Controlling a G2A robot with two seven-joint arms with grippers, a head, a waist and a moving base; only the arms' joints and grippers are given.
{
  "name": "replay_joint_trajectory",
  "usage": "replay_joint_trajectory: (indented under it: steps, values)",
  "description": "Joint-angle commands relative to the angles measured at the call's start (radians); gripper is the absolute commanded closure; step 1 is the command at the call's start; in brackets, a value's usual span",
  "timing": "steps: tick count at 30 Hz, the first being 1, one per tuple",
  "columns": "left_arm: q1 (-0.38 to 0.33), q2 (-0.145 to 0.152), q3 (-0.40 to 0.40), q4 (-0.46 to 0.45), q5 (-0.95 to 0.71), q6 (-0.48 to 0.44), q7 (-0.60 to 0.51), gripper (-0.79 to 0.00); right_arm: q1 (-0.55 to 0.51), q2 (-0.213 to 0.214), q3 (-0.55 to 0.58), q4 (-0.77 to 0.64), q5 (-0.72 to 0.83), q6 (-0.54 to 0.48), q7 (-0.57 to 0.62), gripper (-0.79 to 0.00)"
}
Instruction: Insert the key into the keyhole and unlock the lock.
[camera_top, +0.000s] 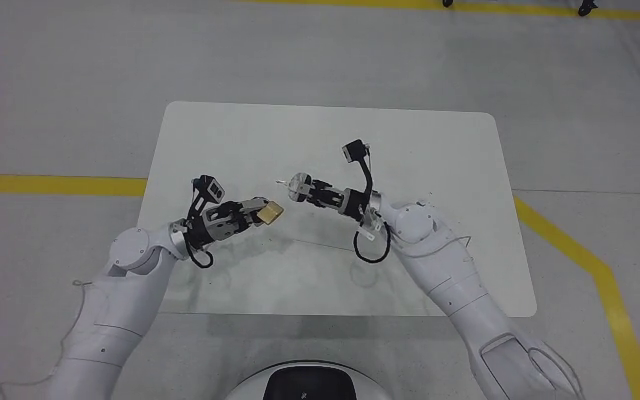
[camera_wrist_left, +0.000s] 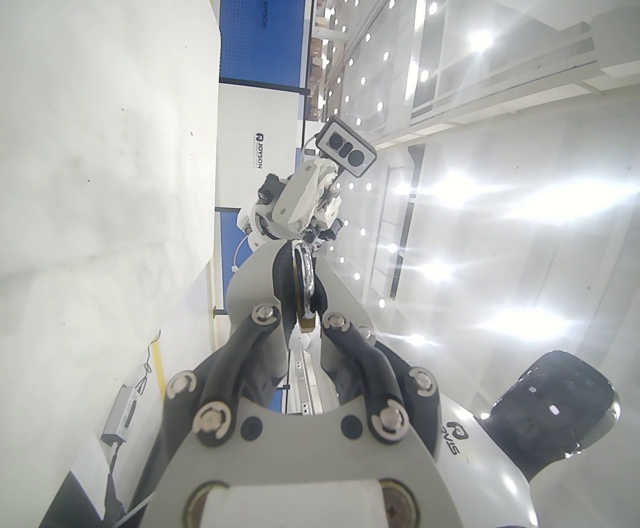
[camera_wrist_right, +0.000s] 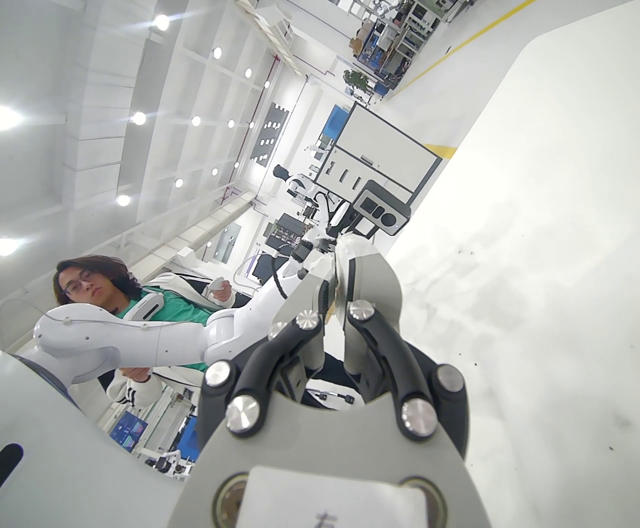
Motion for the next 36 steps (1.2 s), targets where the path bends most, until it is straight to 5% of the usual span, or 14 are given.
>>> replay_joint_trajectory:
  steps: [1, 29, 36]
  values:
    - [-0.001, 0.001, -0.002, 0.000, -0.001, 0.000, 0.001, 0.000, 0.007, -0.005, -0.010, 0.008, -0.001, 0.002, 0.001, 0.000]
    - [-0.019, 0.015, -0.007, 0.006, 0.053, -0.020, 0.054, 0.000, 0.064, -0.052, -0.059, 0.082, 0.124, -0.075, 0.119, 0.000]
    - [-0.034, 0.013, -0.003, 0.037, -0.074, 0.122, 0.012, 0.000, 0.021, -0.023, 0.036, 0.051, 0.125, -0.145, 0.102, 0.000]
